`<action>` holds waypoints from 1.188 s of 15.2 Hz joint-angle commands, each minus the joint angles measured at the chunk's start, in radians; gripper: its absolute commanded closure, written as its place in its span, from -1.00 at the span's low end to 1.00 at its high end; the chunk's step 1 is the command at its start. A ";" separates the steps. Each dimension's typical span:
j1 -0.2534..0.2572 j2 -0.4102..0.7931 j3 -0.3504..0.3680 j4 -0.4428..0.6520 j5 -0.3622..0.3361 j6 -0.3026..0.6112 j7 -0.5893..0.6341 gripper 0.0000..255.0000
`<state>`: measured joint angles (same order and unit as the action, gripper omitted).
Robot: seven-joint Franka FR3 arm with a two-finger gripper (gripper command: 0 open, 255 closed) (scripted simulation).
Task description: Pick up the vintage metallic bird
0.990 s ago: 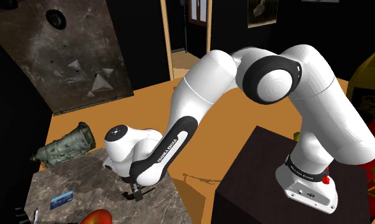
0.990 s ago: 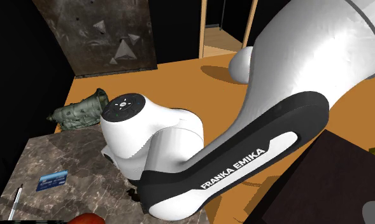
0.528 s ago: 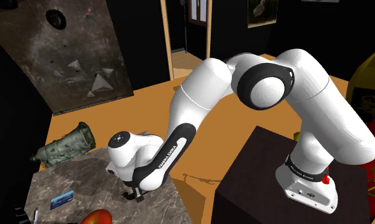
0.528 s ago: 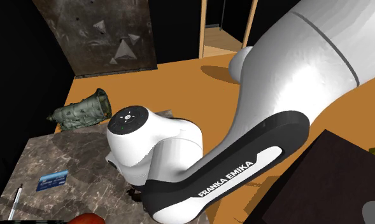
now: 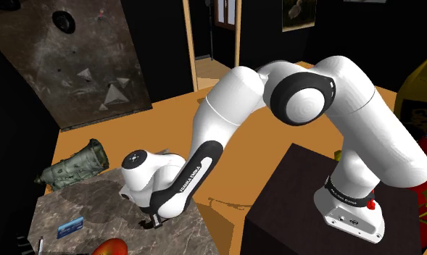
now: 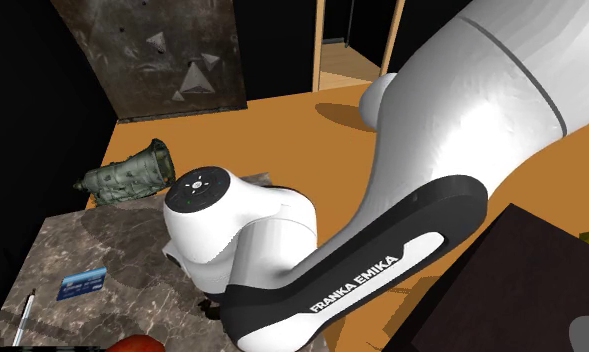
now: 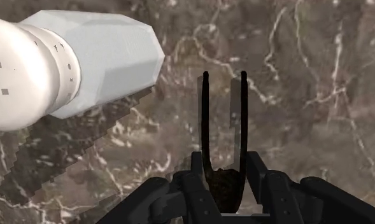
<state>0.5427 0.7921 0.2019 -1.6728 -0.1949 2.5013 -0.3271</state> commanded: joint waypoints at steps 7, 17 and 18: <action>-0.014 -0.060 0.010 -0.022 0.011 -0.039 -0.008 1.00; -0.027 -0.147 0.029 -0.033 0.030 -0.115 -0.019 1.00; -0.027 -0.147 0.029 -0.033 0.030 -0.115 -0.019 1.00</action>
